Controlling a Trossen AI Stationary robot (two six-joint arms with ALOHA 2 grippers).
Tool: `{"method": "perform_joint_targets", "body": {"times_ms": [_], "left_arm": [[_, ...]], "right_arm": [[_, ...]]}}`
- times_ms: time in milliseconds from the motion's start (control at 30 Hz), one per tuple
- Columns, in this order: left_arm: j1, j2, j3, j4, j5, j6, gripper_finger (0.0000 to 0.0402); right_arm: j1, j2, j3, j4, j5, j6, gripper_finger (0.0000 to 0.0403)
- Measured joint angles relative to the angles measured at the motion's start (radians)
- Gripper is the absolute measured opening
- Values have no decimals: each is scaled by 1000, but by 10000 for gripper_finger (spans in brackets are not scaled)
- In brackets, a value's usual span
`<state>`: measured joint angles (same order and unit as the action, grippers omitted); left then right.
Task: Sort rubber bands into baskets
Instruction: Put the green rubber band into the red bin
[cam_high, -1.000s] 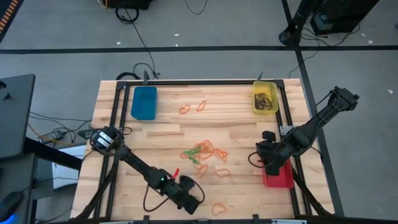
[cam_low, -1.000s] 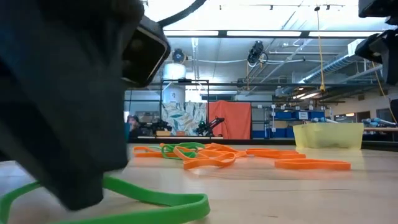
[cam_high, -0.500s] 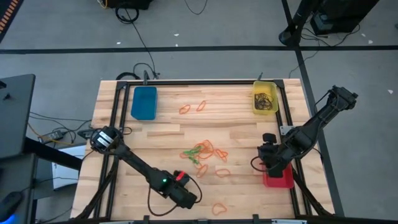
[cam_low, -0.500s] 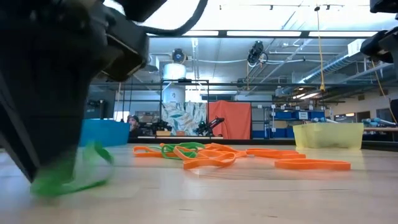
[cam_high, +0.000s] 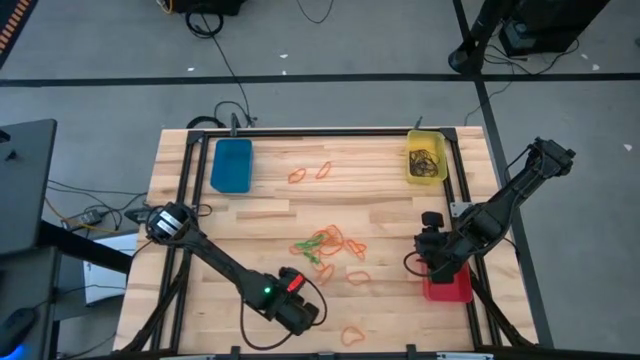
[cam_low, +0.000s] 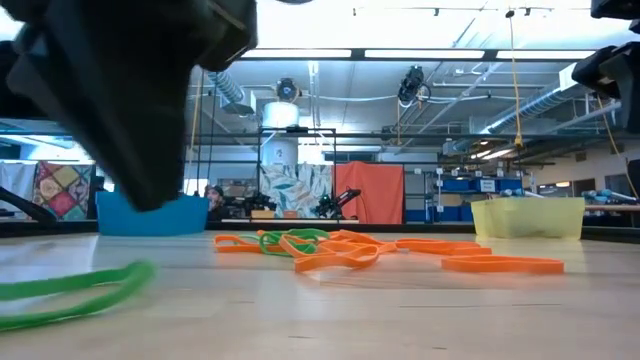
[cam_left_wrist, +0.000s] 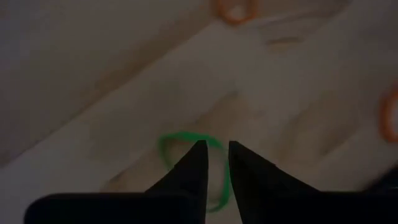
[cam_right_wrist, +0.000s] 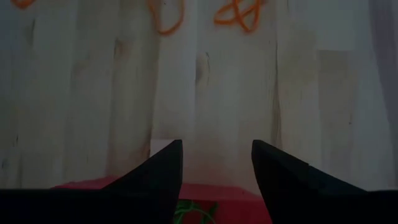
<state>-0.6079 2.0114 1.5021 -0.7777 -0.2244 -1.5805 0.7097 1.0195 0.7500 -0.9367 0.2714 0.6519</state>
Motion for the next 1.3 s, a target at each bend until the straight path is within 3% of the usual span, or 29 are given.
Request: {"method": "perform_joint_targets", "body": {"times_ms": [233,500,633,833,1000,1167,1300], "left_arm": [[9,5,0,49,-8,25,104],[22,48,0,78,41,-7,163],[21,80,-1,82,141,-41,169],[25,90,1,72,117,-123,168],[31,90,1,37,109,-128,125],[31,90,0,21,103,-95,23],[31,89,0,23,103,-52,11]], "right_arm": [[-4,0,0,1,102,-1,203],[-20,1,0,28,69,-1,203],[-20,1,0,26,33,0,203],[-35,0,0,45,56,-42,203],[-75,1,0,92,42,-78,203],[-97,1,0,133,51,-85,203],[-121,1,0,222,82,-105,195]]}}
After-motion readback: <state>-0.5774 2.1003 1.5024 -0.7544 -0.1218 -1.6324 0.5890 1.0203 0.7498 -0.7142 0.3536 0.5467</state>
